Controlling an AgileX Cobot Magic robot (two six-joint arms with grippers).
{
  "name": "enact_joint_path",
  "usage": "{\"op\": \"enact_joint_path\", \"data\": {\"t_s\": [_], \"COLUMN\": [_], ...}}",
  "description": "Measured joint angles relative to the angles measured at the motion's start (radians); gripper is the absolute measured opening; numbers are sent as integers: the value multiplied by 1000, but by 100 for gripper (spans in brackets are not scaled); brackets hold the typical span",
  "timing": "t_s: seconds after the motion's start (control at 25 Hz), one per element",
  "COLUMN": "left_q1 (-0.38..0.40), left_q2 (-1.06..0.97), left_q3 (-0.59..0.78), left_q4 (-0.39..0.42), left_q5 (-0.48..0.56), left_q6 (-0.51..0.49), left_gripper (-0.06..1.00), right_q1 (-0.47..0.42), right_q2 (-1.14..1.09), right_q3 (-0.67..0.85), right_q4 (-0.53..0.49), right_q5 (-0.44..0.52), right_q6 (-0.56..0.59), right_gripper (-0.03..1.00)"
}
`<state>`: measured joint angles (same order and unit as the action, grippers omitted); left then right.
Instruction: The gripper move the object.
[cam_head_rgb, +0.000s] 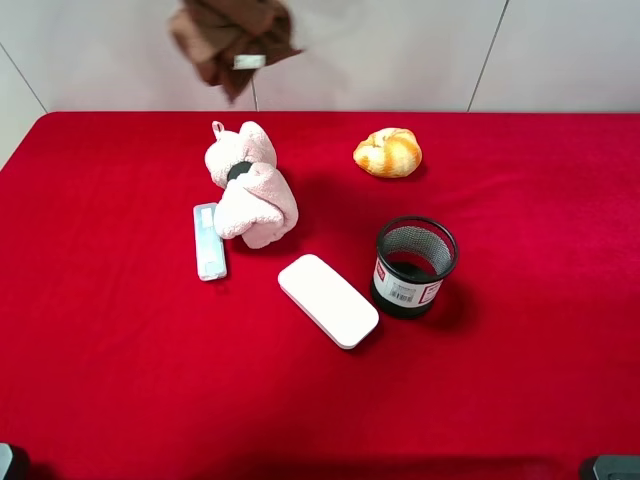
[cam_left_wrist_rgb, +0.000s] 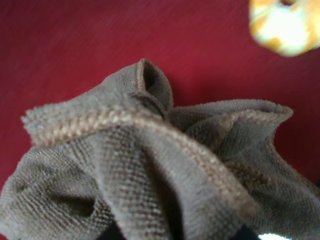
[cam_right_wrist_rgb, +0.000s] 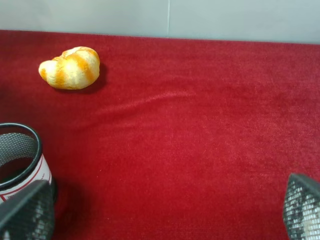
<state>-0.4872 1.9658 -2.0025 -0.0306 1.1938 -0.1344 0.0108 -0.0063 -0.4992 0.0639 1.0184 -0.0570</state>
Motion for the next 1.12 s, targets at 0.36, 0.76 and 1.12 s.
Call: {"op": "enact_joint_path", "data": {"t_s": [0.36,0.76,1.12], "left_q1": [-148,-270,-365], "left_q2": [232,276,315], "left_q3": [-326,-354,-360], "left_q4": [-2,-2,3], "left_q5": [1,-64,-239], "left_q6": [0,1,14], "left_gripper": [14,14,14], "right_q1": [0,0,0], "right_q2": [0,0,0], "right_q3": [0,0,0], "right_q4": [1,1,1], "right_q5": [0,0,1], "right_q6": [0,0,0], "right_gripper": [69,69,69]}}
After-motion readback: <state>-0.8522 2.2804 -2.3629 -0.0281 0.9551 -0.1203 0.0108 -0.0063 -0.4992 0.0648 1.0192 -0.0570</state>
